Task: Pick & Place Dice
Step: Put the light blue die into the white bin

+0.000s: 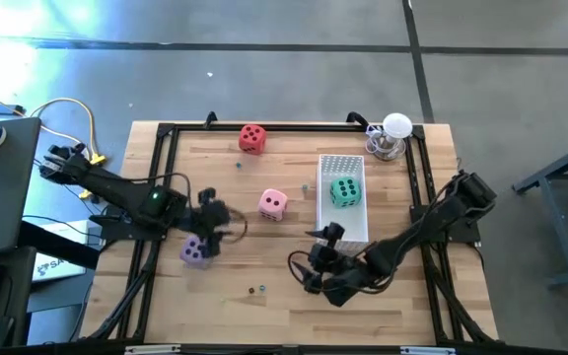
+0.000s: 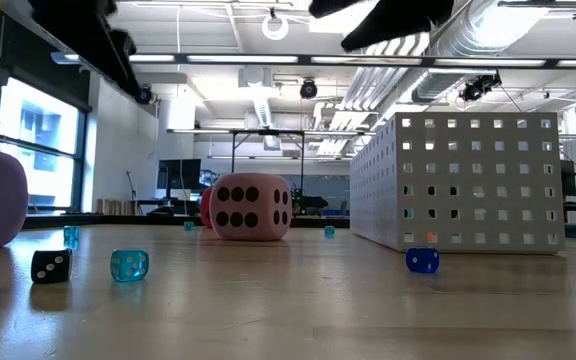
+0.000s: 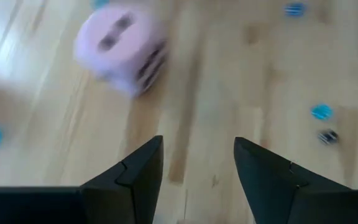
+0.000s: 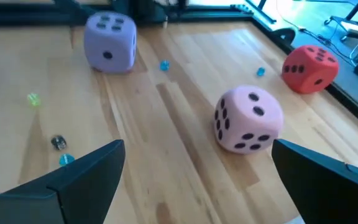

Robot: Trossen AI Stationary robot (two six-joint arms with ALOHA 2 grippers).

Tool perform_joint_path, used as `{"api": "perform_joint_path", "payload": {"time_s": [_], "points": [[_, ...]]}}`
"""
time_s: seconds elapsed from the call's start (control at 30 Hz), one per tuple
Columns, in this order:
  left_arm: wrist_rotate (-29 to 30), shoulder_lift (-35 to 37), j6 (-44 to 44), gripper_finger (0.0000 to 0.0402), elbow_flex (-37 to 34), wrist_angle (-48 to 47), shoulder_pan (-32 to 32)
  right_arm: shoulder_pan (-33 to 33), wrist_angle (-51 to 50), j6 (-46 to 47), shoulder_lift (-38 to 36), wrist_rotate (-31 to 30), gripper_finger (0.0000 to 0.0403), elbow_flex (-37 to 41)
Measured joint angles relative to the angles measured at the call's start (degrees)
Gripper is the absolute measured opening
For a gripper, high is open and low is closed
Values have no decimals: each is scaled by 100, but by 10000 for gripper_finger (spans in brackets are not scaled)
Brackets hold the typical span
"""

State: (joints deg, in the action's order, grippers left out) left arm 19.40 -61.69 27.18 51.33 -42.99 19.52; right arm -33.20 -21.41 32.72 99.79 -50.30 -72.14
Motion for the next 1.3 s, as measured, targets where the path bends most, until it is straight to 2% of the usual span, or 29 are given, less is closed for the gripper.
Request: {"api": "perform_joint_path", "payload": {"time_s": [0.07,0.2,0.43,0.53,0.73,0.9,1.17,1.3], "points": [[-147,0,574,188,0,-345,-348,34,64,1,118,7,398,0],[-691,-154,862,188,-10,-1033,-988,101,67,1,190,1,398,0],[-770,-881,1573,188,-26,-1367,-1338,108,142,-1,183,26,398,0],[-864,-1286,1610,188,-26,-1383,-1555,111,137,-1,183,80,398,0],[-1645,-1920,1122,188,-26,-1388,-1714,106,129,-1,183,97,398,0],[-1635,-1967,1122,188,-24,-1380,-1650,106,129,-1,183,98,398,0],[-1641,-1989,1018,188,-238,-1193,-1884,106,127,-1,183,155,398,0],[-1862,-1989,989,188,-411,-1086,-1948,106,127,1,181,229,398,0]]}}
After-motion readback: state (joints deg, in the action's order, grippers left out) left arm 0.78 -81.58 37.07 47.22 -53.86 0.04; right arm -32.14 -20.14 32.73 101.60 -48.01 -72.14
